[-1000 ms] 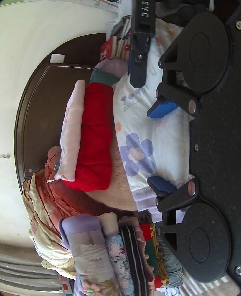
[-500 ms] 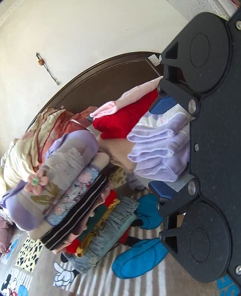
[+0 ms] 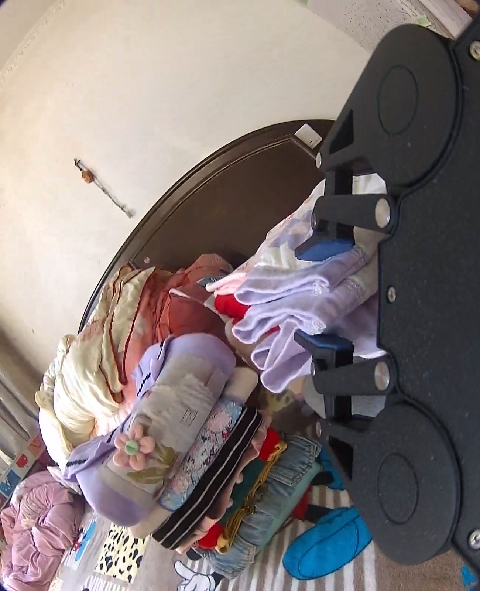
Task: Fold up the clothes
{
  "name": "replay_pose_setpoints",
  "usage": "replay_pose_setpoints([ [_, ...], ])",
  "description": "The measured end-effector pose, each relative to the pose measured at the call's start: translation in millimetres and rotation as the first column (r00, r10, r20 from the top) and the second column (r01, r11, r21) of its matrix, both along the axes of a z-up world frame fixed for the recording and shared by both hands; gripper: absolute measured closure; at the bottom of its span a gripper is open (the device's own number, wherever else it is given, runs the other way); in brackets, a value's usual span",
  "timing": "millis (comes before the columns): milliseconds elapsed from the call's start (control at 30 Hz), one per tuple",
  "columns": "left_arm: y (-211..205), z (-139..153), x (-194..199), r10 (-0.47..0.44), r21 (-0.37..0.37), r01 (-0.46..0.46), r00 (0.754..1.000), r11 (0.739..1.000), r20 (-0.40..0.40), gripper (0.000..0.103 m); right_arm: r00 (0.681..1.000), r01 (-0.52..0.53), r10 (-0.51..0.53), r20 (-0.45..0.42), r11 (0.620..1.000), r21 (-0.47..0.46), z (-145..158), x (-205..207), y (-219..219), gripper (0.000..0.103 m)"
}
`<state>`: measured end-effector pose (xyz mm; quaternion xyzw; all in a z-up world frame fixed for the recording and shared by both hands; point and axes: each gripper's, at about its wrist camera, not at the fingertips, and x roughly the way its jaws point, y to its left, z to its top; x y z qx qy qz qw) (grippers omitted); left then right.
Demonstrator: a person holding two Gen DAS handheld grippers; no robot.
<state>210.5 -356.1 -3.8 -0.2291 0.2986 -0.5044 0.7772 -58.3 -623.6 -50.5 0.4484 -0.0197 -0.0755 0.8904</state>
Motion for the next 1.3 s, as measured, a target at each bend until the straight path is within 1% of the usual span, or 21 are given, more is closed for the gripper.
replay_pose_setpoints([
  [100, 0, -11, 9, 0.031, 0.078, -0.031, 1.0, 0.996, 0.002, 0.059, 0.99, 0.001, 0.0, -0.139, 1.0, 0.002, -8, 21, -3, 0.036],
  [133, 0, -17, 11, 0.039, 0.111, -0.039, 0.999, 0.993, 0.003, 0.05, 0.982, -0.002, 0.003, -0.187, 1.0, 0.005, -13, 28, -4, 0.034],
  [167, 0, -23, 14, 0.047, 0.144, -0.047, 0.999, 0.988, 0.004, 0.048, 0.979, 0.001, -0.006, -0.203, 1.0, -0.026, -14, 28, -2, 0.034],
  [233, 12, -9, 1, 0.075, 0.101, -0.086, 0.991, 0.991, 0.108, 0.041, 0.982, 0.049, -0.069, -0.177, 0.993, -0.111, -2, 11, 8, 0.033],
  [300, 9, 9, -14, 0.079, 0.094, -0.105, 0.966, 0.99, 0.248, 0.041, 0.973, 0.14, -0.183, -0.143, 0.953, -0.269, 14, -8, 22, 0.031],
  [333, 0, 15, -19, 0.048, 0.097, -0.078, 0.958, 0.992, 0.281, 0.04, 0.972, 0.154, -0.204, -0.114, 0.926, -0.344, 21, -12, 28, 0.031],
  [400, -18, 25, -28, -0.02, 0.107, -0.017, 0.94, 0.994, 0.341, 0.04, 0.981, 0.115, -0.171, -0.09, 0.89, -0.442, 33, -5, 34, 0.031],
  [500, -52, 18, -42, -0.122, 0.212, 0.033, 0.898, 0.977, 0.422, 0.04, 0.992, 0.015, -0.075, -0.104, 0.871, -0.492, 41, 20, 37, 0.032],
  [533, -63, 8, -42, -0.169, 0.265, 0.06, 0.896, 0.962, 0.41, 0.04, 0.986, -0.017, -0.067, -0.15, 0.867, -0.498, 34, 27, 37, 0.033],
  [633, -81, -29, -52, -0.219, 0.381, 0.036, 0.866, 0.924, 0.449, 0.04, 0.957, -0.114, -0.043, -0.288, 0.855, -0.506, 15, 49, 39, 0.033],
  [667, -80, -35, -52, -0.212, 0.37, 0.034, 0.866, 0.928, 0.453, 0.039, 0.943, -0.144, -0.037, -0.329, 0.849, -0.508, 9, 56, 39, 0.033],
  [733, -80, -40, -50, -0.204, 0.358, 0.033, 0.868, 0.933, 0.453, 0.038, 0.948, -0.131, -0.055, -0.315, 0.831, -0.541, -1, 54, 46, 0.034],
  [800, -82, -39, -52, -0.216, 0.375, 0.027, 0.854, 0.927, 0.473, 0.038, 0.955, -0.11, -0.067, -0.288, 0.824, -0.556, -7, 53, 50, 0.034],
  [900, -69, -21, -55, -0.199, 0.359, 0.03, 0.874, 0.933, 0.443, 0.036, 0.962, -0.079, -0.072, -0.263, 0.85, -0.521, 6, 45, 50, 0.034],
  [933, -62, -13, -56, -0.184, 0.338, 0.032, 0.885, 0.941, 0.427, 0.028, 0.965, -0.066, -0.073, -0.251, 0.86, -0.505, 11, 41, 50, 0.034],
  [1000, -44, -1, -61, -0.147, 0.298, 0.026, 0.908, 0.954, 0.392, 0.015, 0.971, -0.041, -0.076, -0.227, 0.88, -0.472, 21, 33, 50, 0.025],
  [1033, -36, 4, -63, -0.115, 0.286, 0.002, 0.919, 0.958, 0.378, 0.014, 0.97, -0.034, -0.083, -0.229, 0.885, -0.464, 27, 28, 52, 0.013],
  [1067, -28, 8, -65, -0.091, 0.272, -0.008, 0.932, 0.962, 0.35, 0.014, 0.969, -0.027, -0.09, -0.232, 0.89, -0.455, 32, 23, 54, 0.009],
  [1133, -11, 15, -68, -0.047, 0.244, -0.026, 0.957, 0.97, 0.288, 0.005, 0.969, -0.031, -0.076, -0.236, 0.908, -0.418, 40, 15, 58, 0.008],
  [1233, 12, 22, -75, 0.018, 0.237, -0.072, 0.975, 0.969, 0.222, 0.002, 0.964, -0.036, -0.068, -0.257, 0.925, -0.379, 49, 5, 68, 0.0],
  [1300, 29, 26, -81, 0.041, 0.219, -0.08, 0.983, 0.972, 0.18, 0.0, 0.961, -0.046, -0.057, -0.27, 0.932, -0.359, 54, -1, 77, 0.0],
])
